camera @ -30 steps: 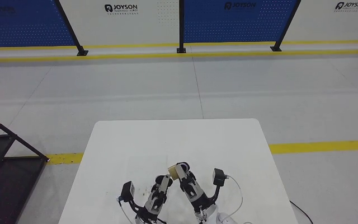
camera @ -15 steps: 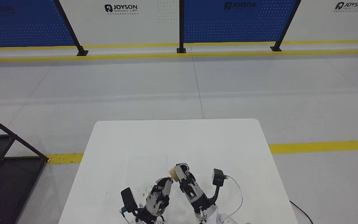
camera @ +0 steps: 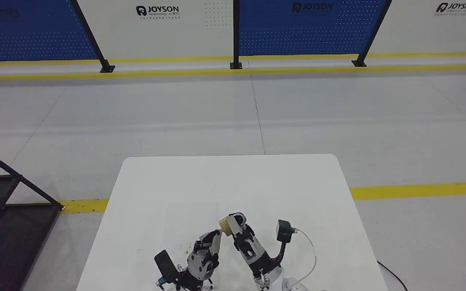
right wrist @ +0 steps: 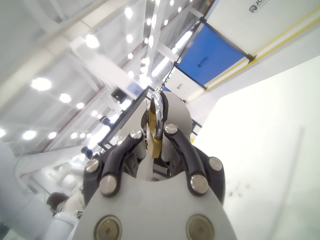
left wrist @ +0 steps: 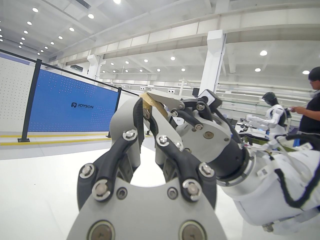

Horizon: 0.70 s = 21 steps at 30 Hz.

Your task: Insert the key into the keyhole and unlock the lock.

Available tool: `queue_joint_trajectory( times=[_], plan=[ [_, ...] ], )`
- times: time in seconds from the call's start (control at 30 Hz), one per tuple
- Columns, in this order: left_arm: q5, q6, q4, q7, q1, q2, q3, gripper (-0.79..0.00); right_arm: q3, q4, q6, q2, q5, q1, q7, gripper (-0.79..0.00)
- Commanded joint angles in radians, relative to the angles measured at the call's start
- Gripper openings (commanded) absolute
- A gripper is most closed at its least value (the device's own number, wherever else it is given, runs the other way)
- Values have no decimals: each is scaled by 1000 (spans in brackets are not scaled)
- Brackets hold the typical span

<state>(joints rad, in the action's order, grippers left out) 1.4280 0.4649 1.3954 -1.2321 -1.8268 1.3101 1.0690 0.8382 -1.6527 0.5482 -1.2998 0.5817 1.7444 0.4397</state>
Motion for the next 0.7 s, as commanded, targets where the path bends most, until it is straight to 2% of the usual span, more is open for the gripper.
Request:
queue_joint_trajectory(
  times=[0.0, 0.03, 0.07, 0.13, 0.23, 0.3, 0.33, 0.4, 0.43, 0.47, 0.53, 0.67],
  plan=[
    [-32, 40, 3, 16, -3, -2, -4, -646, 0, 0, 1, 0, 6, 0, 3, -785],
    [-52, 65, 5, 29, -5, -3, -5, -560, 0, 0, 2, 1, 7, 0, 5, -785],
    [-68, 89, 8, 43, -8, -5, -6, -431, 0, 0, 4, 1, 9, 1, 6, -785],
    [-104, 150, 16, 70, -16, -9, -4, -305, 2, -2, 6, 2, 15, 2, 10, -785],
    [-161, 252, 35, 129, -32, -21, 13, -188, 6, -5, 12, 4, 25, 7, 14, -785],
    [-240, 333, 61, 209, -50, -31, 26, -169, 11, -10, 17, 5, 33, 13, 16, -785],
    [-280, 376, 72, 253, -58, -37, 39, -169, 14, -13, 22, 6, 37, 16, 16, -785],
    [-384, 481, 88, 358, -74, -51, 61, -249, 24, -18, 44, 10, 56, 18, 5, -785],
    [-443, 537, 90, 414, -80, -58, 71, -336, 31, -19, 50, 13, 68, 19, 0, -785],
    [-503, 547, 90, 459, -88, -65, 65, -449, 36, -21, 54, 15, 77, 22, -9, -785],
    [-626, 547, 111, 564, -85, -82, 43, -493, 48, -30, 60, 18, 74, 28, -17, -785],
    [-891, 547, 149, 805, -68, -126, 7, -486, 61, -46, 62, 23, 68, 37, -44, -785]
  ],
)
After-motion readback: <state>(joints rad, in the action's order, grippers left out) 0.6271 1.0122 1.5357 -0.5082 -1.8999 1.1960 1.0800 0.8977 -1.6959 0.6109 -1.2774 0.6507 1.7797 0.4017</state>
